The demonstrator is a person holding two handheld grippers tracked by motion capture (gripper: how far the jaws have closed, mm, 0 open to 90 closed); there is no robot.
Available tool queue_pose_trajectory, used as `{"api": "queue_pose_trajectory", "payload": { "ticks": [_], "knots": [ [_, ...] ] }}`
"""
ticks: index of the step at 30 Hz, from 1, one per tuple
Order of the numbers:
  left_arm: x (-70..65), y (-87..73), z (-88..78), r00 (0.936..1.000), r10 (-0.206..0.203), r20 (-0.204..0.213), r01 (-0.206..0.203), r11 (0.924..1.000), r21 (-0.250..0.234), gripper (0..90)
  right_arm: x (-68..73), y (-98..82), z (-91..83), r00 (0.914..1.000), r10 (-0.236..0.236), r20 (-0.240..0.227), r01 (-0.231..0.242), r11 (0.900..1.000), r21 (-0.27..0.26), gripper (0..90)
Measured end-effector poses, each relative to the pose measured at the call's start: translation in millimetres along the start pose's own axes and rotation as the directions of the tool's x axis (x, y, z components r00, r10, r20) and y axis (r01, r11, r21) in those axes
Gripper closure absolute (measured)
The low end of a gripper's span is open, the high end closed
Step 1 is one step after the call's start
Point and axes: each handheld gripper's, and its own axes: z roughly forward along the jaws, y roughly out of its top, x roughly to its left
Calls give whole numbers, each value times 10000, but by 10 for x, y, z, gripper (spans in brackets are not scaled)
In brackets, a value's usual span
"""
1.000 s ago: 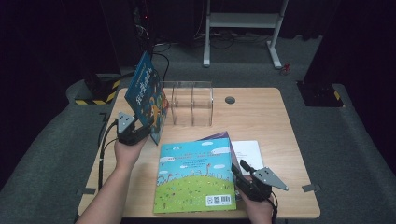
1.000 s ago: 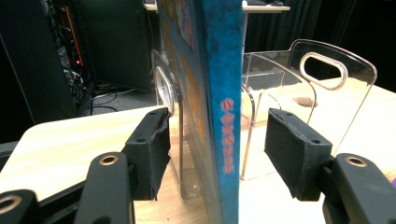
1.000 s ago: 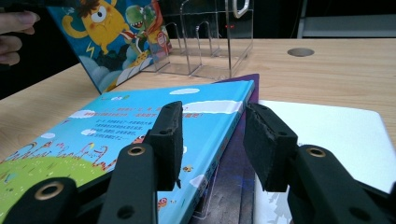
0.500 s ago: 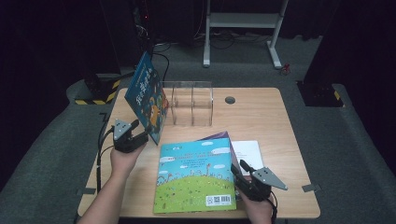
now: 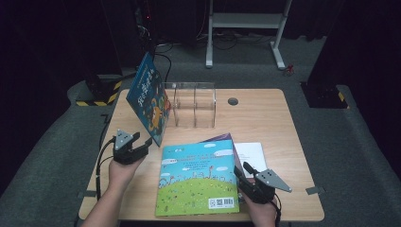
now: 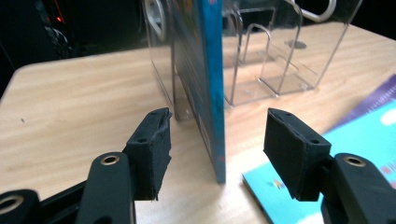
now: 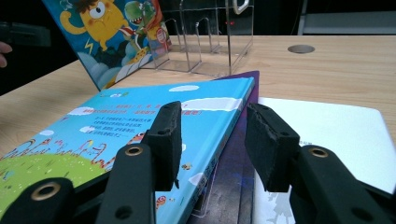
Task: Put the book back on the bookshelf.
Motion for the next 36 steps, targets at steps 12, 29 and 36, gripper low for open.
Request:
{"api": "queue_pose_trajectory", "payload": {
  "ticks": [12,29,36],
  "knots": [
    [-104,-228,-101,9989,-320,351,279,9933,1124,333,-1,2,-2,10000,-9,4,9,10000,23,556],
    [-320,-567,-261,9906,-787,1121,542,9767,2074,303,17,-5,13,9998,-216,6,216,9996,168,550],
    [-390,-652,-167,9784,-1054,1778,561,9634,2620,263,59,6,36,9988,-492,29,490,9977,466,535]
  ]
}}
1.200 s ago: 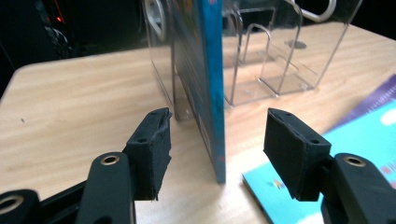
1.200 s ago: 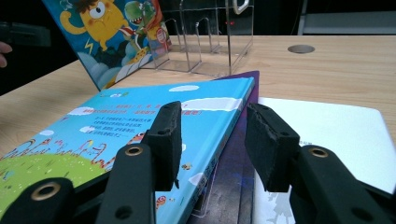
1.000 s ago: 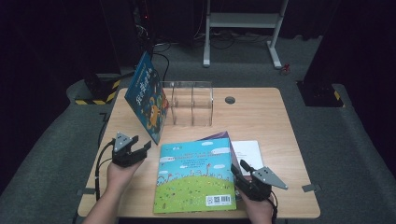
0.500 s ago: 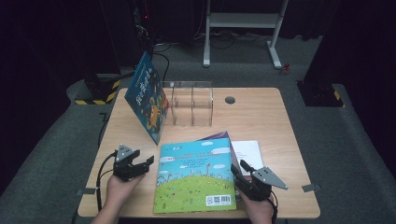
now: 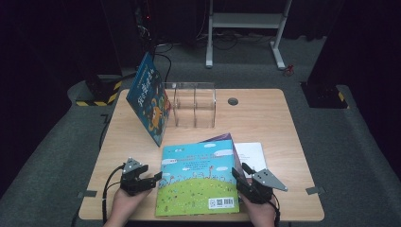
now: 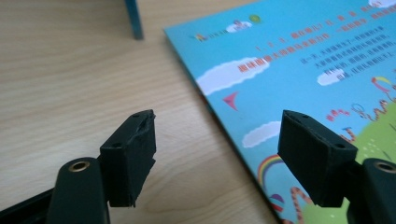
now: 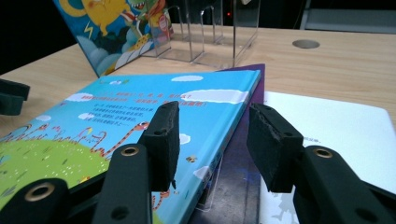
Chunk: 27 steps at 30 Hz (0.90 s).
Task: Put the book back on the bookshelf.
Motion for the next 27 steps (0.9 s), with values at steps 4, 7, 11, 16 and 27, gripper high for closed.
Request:
{"api": "queue_pose_trajectory", "payload": {
  "ticks": [4,7,11,16,27],
  "knots": [
    [-58,56,50,9994,260,210,-260,9997,15,245,23,8,10,9996,-235,132,232,9996,186,512],
    [-80,36,63,9986,167,505,-178,9996,224,223,52,14,15,9989,-416,210,408,9984,387,482],
    [-91,23,69,9979,46,650,-66,9995,305,209,93,24,14,9977,-627,242,611,9961,630,455],
    [-103,17,96,9967,-102,803,69,9991,416,204,124,32,30,9980,-606,188,586,9940,924,416],
    [-134,3,125,9957,-124,913,73,9984,560,193,170,54,68,9980,-612,181,573,9842,1677,332]
  ]
}}
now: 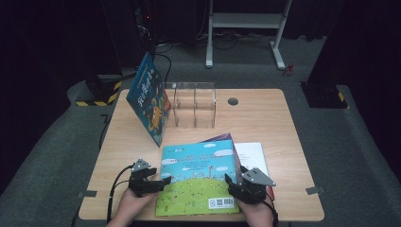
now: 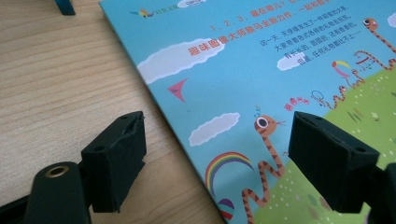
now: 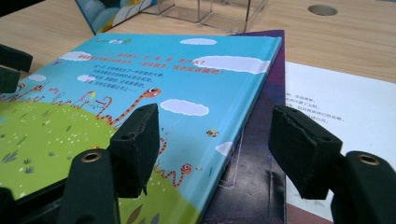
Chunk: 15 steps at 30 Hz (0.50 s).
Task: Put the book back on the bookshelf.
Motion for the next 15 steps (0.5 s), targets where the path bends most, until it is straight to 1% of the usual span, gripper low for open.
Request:
{"api": "queue_pose_trajectory", "payload": {
  "ticks": [5,6,9,10,11,13,14,15],
  "knots": [
    [-14,-5,11,10000,4,29,-4,9999,101,191,-1,-2,9,10000,14,51,-14,9999,115,326],
    [-10,-5,18,10000,77,21,-77,9998,165,190,-4,-3,11,10000,26,71,-27,9999,142,324],
    [-21,-12,35,10000,11,67,-12,9997,253,184,-2,-2,12,10000,30,75,-31,9999,155,323],
    [-22,-11,37,9999,133,65,-134,9996,262,184,1,-5,11,10000,4,95,-6,9998,180,323],
    [-31,-11,42,9999,74,91,-77,9997,237,184,1,-5,11,10000,4,95,-6,9998,180,324],
    [-44,-10,50,9999,101,136,-104,9996,247,185,1,-12,10,9999,-16,105,14,9997,230,323],
    [-63,-11,59,9996,201,176,-206,9994,267,189,-2,-22,7,9999,-22,118,19,9997,257,324],
    [-63,-11,59,9996,201,176,-206,9994,267,194,-2,-22,7,9999,-22,118,19,9997,257,324]
  ]
}}
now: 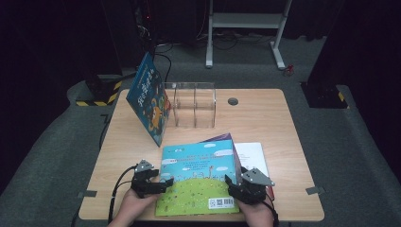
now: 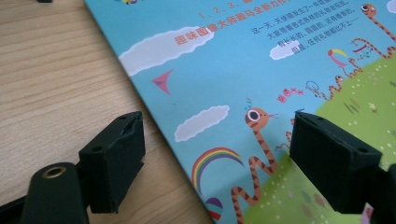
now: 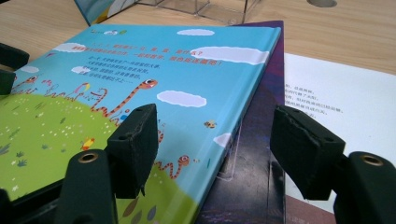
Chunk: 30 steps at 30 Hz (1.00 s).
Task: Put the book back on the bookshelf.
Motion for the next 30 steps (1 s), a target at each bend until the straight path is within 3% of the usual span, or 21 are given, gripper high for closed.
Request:
{"api": "queue_pose_trajectory", "payload": {
  "ticks": [15,30],
  "knots": [
    [-36,5,-1,9997,247,-53,-247,9997,28,204,-14,-40,-7,9999,67,111,-69,9998,211,323],
    [-108,49,14,9953,781,-569,-783,9969,-16,202,-46,-88,-68,9995,236,216,-241,9995,220,320]
  ]
}}
